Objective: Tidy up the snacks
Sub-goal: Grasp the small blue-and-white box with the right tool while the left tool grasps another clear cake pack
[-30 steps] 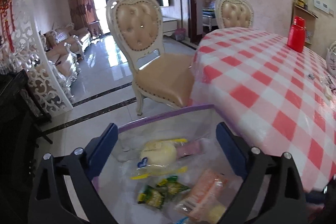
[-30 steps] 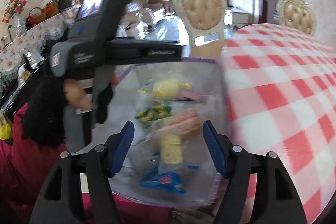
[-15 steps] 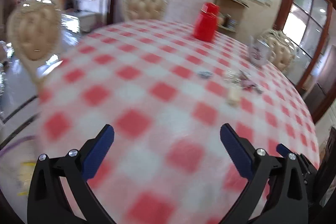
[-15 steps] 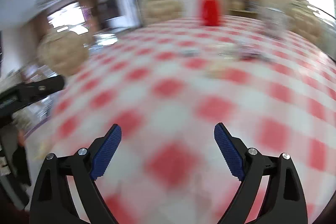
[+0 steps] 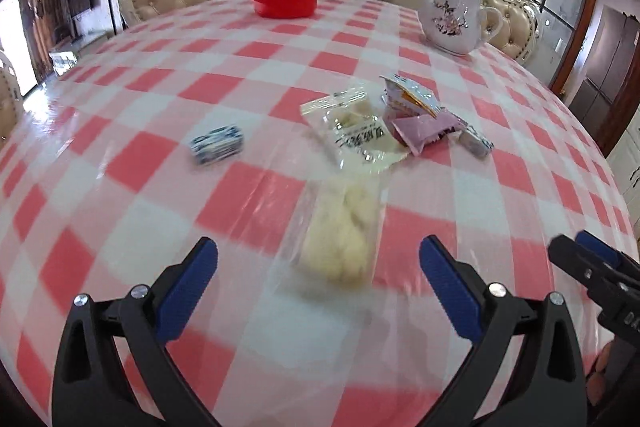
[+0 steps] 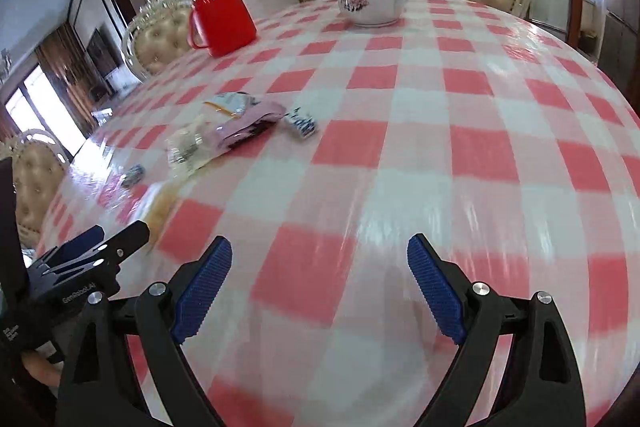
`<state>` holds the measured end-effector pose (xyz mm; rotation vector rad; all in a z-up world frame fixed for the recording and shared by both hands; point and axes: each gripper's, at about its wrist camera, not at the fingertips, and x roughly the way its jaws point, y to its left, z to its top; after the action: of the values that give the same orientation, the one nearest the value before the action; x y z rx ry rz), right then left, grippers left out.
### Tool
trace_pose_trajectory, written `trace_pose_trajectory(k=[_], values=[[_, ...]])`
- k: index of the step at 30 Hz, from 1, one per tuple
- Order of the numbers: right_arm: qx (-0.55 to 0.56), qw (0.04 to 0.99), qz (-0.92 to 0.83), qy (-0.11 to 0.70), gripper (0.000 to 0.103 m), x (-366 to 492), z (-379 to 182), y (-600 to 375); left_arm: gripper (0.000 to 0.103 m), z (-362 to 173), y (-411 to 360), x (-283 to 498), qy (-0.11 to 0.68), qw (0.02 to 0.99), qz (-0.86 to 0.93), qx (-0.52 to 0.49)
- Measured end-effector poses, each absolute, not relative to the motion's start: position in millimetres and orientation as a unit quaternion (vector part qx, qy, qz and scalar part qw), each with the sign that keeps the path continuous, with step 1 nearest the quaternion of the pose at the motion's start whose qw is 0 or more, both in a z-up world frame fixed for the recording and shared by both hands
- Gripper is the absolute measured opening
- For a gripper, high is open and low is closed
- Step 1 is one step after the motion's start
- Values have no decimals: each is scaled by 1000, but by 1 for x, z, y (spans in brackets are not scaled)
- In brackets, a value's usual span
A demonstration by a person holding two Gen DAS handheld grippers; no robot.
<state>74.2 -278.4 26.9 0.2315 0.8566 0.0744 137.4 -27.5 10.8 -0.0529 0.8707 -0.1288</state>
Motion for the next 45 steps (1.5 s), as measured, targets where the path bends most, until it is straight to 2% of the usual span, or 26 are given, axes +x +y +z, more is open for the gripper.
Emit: trace_pose_trajectory(k=[4, 10, 15, 16, 17, 18, 19, 21, 22, 23, 26, 32, 45], values=[[65, 905, 32, 418, 86, 126, 26, -271, 101, 3, -35, 156, 447, 891, -84, -23], [14, 893, 61, 446, 62, 189, 16, -255, 101, 1, -40, 156, 449, 888, -97, -7], [-14, 891, 65, 449, 51, 211, 14, -245, 101, 0, -44, 156, 452, 887, -92, 7], [-22, 891, 62, 449, 46, 211, 14, -243, 101, 0, -44, 155, 452, 887, -91, 8], [-27, 892, 69, 445, 29, 211, 14, -241, 101, 0, -44, 155, 452, 887, -92, 8], [-30, 893, 76, 443, 21, 210, 15, -240, 100, 0, -44, 154, 451, 888, -91, 7], [-40, 893, 74, 441, 21, 208, 15, -238, 97, 1, -44, 153, 449, 889, -89, 7], [-65, 893, 77, 439, 21, 199, 17, -234, 82, 2, -42, 151, 445, 892, -77, 14], [-68, 891, 82, 441, 21, 193, 17, -233, 69, 3, -40, 149, 442, 894, -73, 19], [-67, 890, 89, 442, 21, 183, 18, -233, 52, 5, -38, 149, 439, 895, -72, 22], [-54, 893, 92, 437, 21, 164, 26, -235, 36, 6, -35, 148, 435, 895, -90, 35], [-9, 906, 116, 408, 21, 127, 49, -232, 35, 8, -25, 148, 429, 897, -102, 25], [28, 905, 113, 409, 21, 98, 36, -232, 36, 21, -14, 137, 410, 908, -88, 7]])
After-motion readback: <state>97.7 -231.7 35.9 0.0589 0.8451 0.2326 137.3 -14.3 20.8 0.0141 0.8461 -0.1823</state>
